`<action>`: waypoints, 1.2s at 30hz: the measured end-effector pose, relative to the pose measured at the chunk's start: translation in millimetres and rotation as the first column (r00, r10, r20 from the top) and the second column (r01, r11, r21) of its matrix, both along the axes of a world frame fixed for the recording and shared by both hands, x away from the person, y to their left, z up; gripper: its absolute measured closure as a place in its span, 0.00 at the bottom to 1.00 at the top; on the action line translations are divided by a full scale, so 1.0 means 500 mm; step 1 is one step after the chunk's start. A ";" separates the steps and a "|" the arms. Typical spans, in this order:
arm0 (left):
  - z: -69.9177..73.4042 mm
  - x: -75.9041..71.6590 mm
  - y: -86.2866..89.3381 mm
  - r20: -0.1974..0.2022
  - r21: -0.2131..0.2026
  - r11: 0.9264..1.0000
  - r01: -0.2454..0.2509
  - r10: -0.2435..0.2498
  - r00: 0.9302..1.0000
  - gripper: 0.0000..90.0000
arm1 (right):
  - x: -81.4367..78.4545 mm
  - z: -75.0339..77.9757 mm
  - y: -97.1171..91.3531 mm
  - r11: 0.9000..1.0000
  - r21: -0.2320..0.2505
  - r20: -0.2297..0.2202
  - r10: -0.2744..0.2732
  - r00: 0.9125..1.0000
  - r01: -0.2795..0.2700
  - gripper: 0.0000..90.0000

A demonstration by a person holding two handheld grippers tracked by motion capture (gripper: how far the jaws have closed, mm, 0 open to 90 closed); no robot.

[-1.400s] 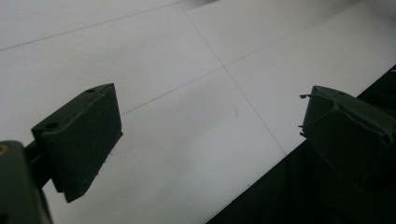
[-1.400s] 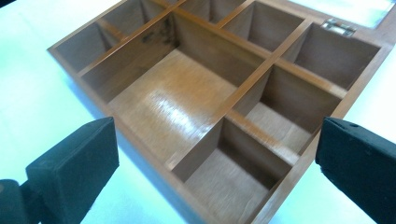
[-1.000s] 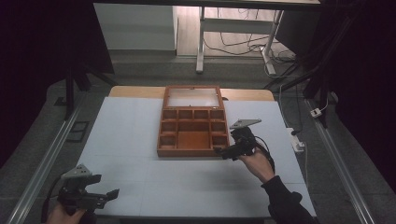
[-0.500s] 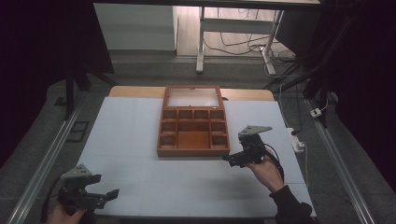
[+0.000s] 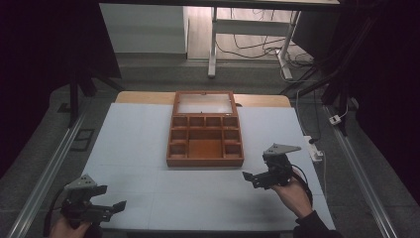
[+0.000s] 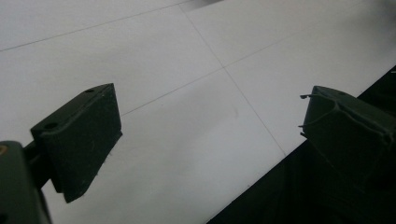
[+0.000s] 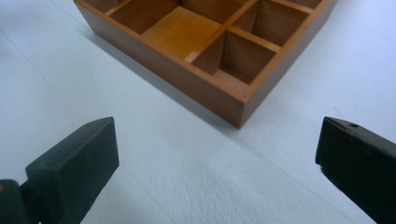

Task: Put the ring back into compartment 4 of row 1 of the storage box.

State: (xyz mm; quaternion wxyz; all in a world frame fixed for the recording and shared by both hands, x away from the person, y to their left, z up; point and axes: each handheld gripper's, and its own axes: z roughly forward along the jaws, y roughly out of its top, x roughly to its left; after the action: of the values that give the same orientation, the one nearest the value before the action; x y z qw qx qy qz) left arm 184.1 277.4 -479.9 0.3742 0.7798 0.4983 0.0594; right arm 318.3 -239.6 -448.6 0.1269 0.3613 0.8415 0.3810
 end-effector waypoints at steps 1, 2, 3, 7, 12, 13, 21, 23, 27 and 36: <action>0.000 0.000 0.000 0.000 0.000 1.000 0.000 0.000 1.000 0.05 | -0.003 0.000 -0.004 1.000 0.000 -0.003 -0.002 1.000 0.002 0.00; 0.000 0.000 0.000 0.000 0.000 1.000 0.000 0.000 1.000 0.05 | -0.008 0.000 -0.008 1.000 0.001 -0.002 -0.006 1.000 0.006 0.00; 0.000 0.000 0.000 0.000 -0.001 1.000 0.000 0.000 1.000 0.05 | -0.012 0.000 -0.013 1.000 0.001 -0.001 -0.010 1.000 0.010 0.00; 0.000 0.000 0.000 0.000 -0.002 1.000 -0.001 0.001 1.000 0.05 | -0.028 0.002 -0.034 0.999 0.009 0.002 -0.031 1.000 0.031 0.00; 0.000 0.000 0.001 -0.001 -0.005 1.000 -0.002 0.002 1.000 0.05 | -0.050 0.002 -0.063 0.998 0.019 0.001 -0.067 0.998 0.067 0.00; 0.000 0.000 0.001 -0.001 -0.005 1.000 -0.002 0.002 1.000 0.05 | -0.054 0.002 -0.069 0.997 0.016 0.001 -0.071 0.997 0.071 0.00; 0.000 0.000 0.001 -0.001 -0.006 1.000 -0.004 0.004 1.000 0.05 | -0.087 -0.005 -0.102 0.994 0.000 -0.006 -0.111 0.994 0.111 0.00; 0.000 0.000 0.001 0.000 -0.007 1.000 -0.004 0.004 1.000 0.05 | -0.095 -0.008 -0.108 0.992 -0.002 -0.010 -0.122 0.992 0.122 0.00; 0.000 0.000 0.001 0.000 -0.008 1.000 -0.005 0.005 1.000 0.05 | -0.108 -0.013 -0.122 0.990 -0.006 -0.018 -0.138 0.990 0.138 0.00; 0.000 0.001 0.002 -0.001 -0.010 1.000 -0.005 0.005 1.000 0.05 | -0.137 -0.011 -0.160 0.977 0.018 -0.014 -0.213 0.977 0.213 0.00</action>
State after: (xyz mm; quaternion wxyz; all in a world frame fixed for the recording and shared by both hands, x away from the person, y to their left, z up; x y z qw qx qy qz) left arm 184.5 278.2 -479.9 0.3774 0.7767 0.5010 0.0575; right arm 250.0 -319.5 -454.1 0.1586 0.4529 0.7949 0.3713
